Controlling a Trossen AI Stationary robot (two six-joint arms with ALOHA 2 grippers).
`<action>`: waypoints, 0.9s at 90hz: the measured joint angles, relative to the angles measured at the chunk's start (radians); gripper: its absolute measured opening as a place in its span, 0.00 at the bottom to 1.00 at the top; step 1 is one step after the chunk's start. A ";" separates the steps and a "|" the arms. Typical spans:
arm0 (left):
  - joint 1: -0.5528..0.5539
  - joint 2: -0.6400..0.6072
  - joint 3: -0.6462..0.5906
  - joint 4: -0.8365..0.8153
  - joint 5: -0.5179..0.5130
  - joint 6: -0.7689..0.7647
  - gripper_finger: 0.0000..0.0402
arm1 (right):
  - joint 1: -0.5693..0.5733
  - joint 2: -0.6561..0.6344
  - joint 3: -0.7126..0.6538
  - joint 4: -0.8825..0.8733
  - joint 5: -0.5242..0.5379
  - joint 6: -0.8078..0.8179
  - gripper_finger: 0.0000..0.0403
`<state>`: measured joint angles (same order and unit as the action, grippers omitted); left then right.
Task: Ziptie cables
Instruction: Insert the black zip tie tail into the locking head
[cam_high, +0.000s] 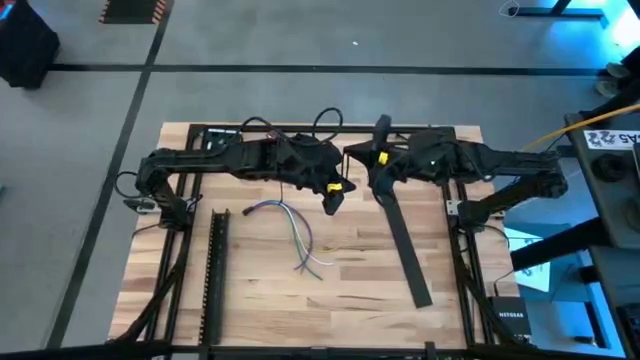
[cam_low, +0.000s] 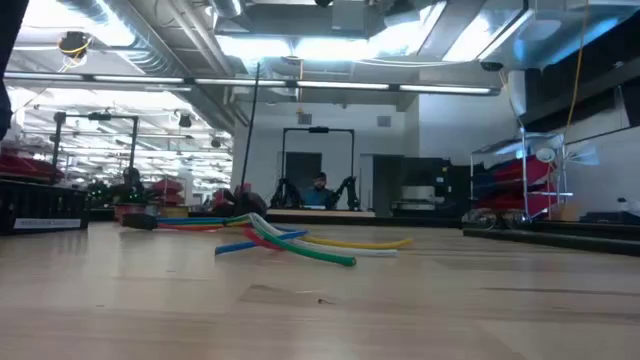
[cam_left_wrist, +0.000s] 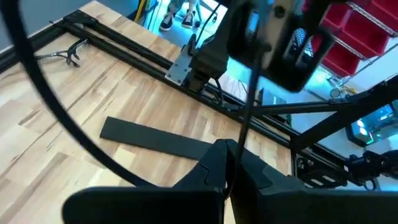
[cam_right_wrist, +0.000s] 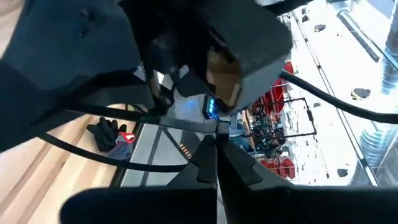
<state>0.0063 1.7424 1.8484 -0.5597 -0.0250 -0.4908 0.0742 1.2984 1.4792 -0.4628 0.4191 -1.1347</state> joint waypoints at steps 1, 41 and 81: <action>0.000 0.000 0.000 0.000 0.000 0.000 0.00 | 0.000 0.000 0.000 0.000 0.000 0.000 0.00; 0.004 -0.001 0.000 0.022 -0.022 0.024 0.00 | 0.019 0.006 0.000 -0.015 0.020 0.015 0.00; 0.058 -0.008 0.000 0.012 -0.026 0.069 0.00 | 0.031 0.081 0.000 -0.115 0.053 0.095 0.00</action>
<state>0.0642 1.7342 1.8488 -0.5478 -0.0508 -0.4214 0.1048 1.3789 1.4792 -0.5775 0.4716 -1.0398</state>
